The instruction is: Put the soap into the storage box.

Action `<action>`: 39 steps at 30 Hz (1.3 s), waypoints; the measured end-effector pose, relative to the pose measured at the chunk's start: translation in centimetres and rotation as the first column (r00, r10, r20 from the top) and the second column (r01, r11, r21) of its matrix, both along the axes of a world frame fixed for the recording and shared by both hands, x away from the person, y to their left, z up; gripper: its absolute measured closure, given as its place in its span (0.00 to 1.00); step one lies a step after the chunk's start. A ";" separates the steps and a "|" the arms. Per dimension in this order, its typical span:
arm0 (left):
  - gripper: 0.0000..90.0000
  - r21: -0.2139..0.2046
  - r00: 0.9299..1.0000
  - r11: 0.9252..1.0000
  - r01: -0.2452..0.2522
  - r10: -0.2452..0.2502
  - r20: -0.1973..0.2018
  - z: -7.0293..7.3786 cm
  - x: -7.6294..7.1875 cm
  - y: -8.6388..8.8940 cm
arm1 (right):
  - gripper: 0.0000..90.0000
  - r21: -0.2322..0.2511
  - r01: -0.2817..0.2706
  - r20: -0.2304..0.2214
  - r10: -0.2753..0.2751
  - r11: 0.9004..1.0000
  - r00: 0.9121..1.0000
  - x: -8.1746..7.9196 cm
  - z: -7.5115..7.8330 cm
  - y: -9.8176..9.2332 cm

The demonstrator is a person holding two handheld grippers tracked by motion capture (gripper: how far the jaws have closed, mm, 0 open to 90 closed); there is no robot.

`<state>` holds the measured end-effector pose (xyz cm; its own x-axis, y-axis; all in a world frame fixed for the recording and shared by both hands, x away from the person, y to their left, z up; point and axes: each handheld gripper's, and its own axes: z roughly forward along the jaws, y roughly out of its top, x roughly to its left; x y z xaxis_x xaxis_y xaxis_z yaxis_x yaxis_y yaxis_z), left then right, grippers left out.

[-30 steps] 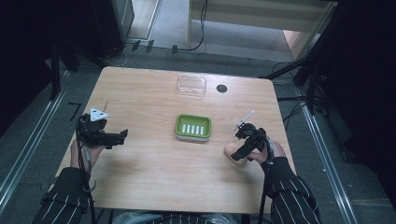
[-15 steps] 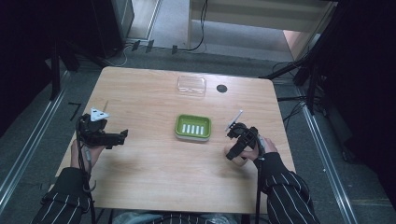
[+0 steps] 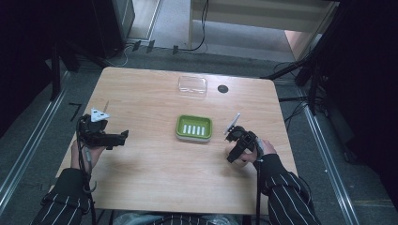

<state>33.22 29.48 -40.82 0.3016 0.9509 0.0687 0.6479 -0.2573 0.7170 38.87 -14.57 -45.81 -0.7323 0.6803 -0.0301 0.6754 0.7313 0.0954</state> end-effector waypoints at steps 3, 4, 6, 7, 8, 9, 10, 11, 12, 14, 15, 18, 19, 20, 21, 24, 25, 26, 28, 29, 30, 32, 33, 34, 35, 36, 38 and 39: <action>0.00 -0.001 1.000 1.000 -0.001 0.001 0.002 0.0 0.0 0.0 | 0.16 0.000 -0.005 -0.005 0.005 1.000 1.000 0.0 -0.3 0.1; 0.00 0.000 1.000 1.000 0.000 0.000 0.000 0.0 0.0 0.0 | 0.17 -0.001 -0.009 -0.007 0.009 1.000 1.000 0.0 -0.4 0.2; 0.00 0.000 1.000 1.000 0.000 0.000 0.000 0.0 0.0 0.0 | 0.20 0.002 -0.011 -0.013 0.011 1.000 1.000 0.0 -0.4 0.2; 0.00 0.000 1.000 1.000 0.000 0.000 0.001 0.0 0.0 0.0 | 0.21 0.000 -0.011 -0.018 0.011 1.000 1.000 0.0 -0.5 0.2; 0.00 0.001 1.000 1.000 0.000 0.000 0.000 0.0 0.0 0.0 | 0.21 0.000 -0.012 -0.018 0.012 1.000 1.000 0.0 -0.5 0.2; 0.00 0.001 1.000 1.000 0.000 0.000 0.001 0.0 0.0 0.0 | 0.23 0.004 -0.007 -0.020 0.007 1.000 1.000 0.1 -0.5 0.1; 0.00 0.001 1.000 1.000 0.000 0.000 0.001 0.0 0.0 0.0 | 0.23 0.004 -0.007 -0.020 0.007 1.000 1.000 0.1 -0.5 0.1; 0.00 0.000 1.000 1.000 0.000 0.000 0.002 0.0 0.0 0.0 | 0.25 0.004 -0.003 -0.025 0.003 1.000 1.000 0.1 -0.6 0.1; 0.00 0.000 1.000 1.000 0.000 0.000 0.002 0.0 0.0 0.0 | 0.26 0.004 0.000 -0.028 0.000 1.000 1.000 0.1 -0.6 0.1; 0.00 0.001 1.000 1.000 0.001 -0.001 0.002 0.0 0.0 0.0 | 0.27 0.005 0.000 -0.034 0.000 1.000 0.999 0.1 -0.7 0.0; 0.00 0.001 1.000 1.000 0.001 -0.001 0.002 0.0 0.0 0.0 | 0.27 0.004 0.002 -0.035 -0.002 1.000 0.999 0.2 -0.8 0.0; 0.00 0.000 1.000 1.000 0.000 0.000 0.003 0.0 0.0 0.0 | 0.30 0.003 0.009 -0.042 -0.009 1.000 0.999 0.2 -0.9 0.0; 0.00 0.001 1.000 1.000 0.001 -0.001 0.001 0.0 0.0 0.0 | 0.31 0.004 0.009 -0.040 -0.009 1.000 0.999 0.2 -0.9 -0.1; 0.00 0.003 1.000 1.000 -0.001 0.001 0.001 0.0 0.0 0.0 | 0.32 0.005 0.011 -0.038 -0.010 1.000 0.999 0.2 -0.9 -0.1; 0.00 0.003 1.000 1.000 0.001 -0.001 0.002 0.0 0.0 0.0 | 0.33 0.003 0.014 -0.036 -0.014 1.000 0.999 0.2 -0.9 -0.1; 0.00 0.000 1.000 1.000 0.000 0.000 0.003 0.0 0.0 0.0 | 0.34 0.007 0.006 -0.037 -0.006 1.000 0.999 0.4 -1.0 -0.1; 0.00 0.001 1.000 1.000 -0.001 0.001 0.002 0.0 0.0 0.0 | 0.34 0.006 0.007 -0.038 -0.007 1.000 0.999 0.4 -1.0 0.0; 0.00 0.000 1.000 1.000 -0.002 0.002 0.003 0.0 0.0 0.0 | 0.34 0.002 0.008 -0.038 -0.007 1.000 0.999 0.4 -1.0 0.0; 0.00 0.000 1.000 1.000 -0.001 0.001 0.004 0.0 0.0 0.0 | 0.35 0.003 0.008 -0.039 -0.008 1.000 0.999 0.4 -0.9 0.0; 0.00 0.002 1.000 1.000 -0.001 0.001 0.003 0.0 0.0 0.0 | 0.35 0.002 0.007 -0.040 -0.007 1.000 0.999 0.4 -0.9 0.0; 0.00 -0.001 1.000 1.000 -0.002 0.002 0.005 0.0 0.0 0.0 | 0.35 0.004 0.010 -0.039 -0.010 1.000 0.999 0.4 -0.9 0.0; 0.00 0.000 1.000 1.000 -0.002 0.002 0.006 0.0 0.0 0.0 | 0.36 0.003 0.019 -0.039 -0.019 1.000 0.999 0.4 -0.9 0.0; 0.00 0.001 1.000 1.000 -0.002 0.002 0.005 0.0 0.0 0.0 | 0.36 0.003 0.022 -0.039 -0.021 1.000 0.999 0.4 -0.9 0.0; 0.00 0.001 1.000 1.000 -0.002 0.002 0.005 0.0 0.0 0.0 | 0.36 0.003 0.023 -0.039 -0.023 1.000 0.999 0.4 -0.9 0.0; 0.00 0.001 1.000 1.000 -0.002 0.002 0.005 0.0 0.0 0.0 | 0.36 0.003 0.024 -0.039 -0.024 1.000 0.999 0.4 -0.9 0.0; 0.00 0.001 1.000 1.000 -0.001 0.001 0.005 0.0 0.0 0.0 | 0.36 0.003 0.022 -0.038 -0.022 1.000 0.999 0.4 -0.9 0.0; 0.00 -0.002 1.000 1.000 -0.004 0.004 0.007 0.0 0.0 0.0 | 0.37 0.002 0.019 -0.039 -0.019 1.000 0.999 0.4 -0.9 0.0; 0.00 0.000 1.000 1.000 -0.002 0.002 0.008 0.0 0.0 0.0 | 0.37 0.002 0.020 -0.038 -0.020 1.000 0.999 0.4 -0.9 0.0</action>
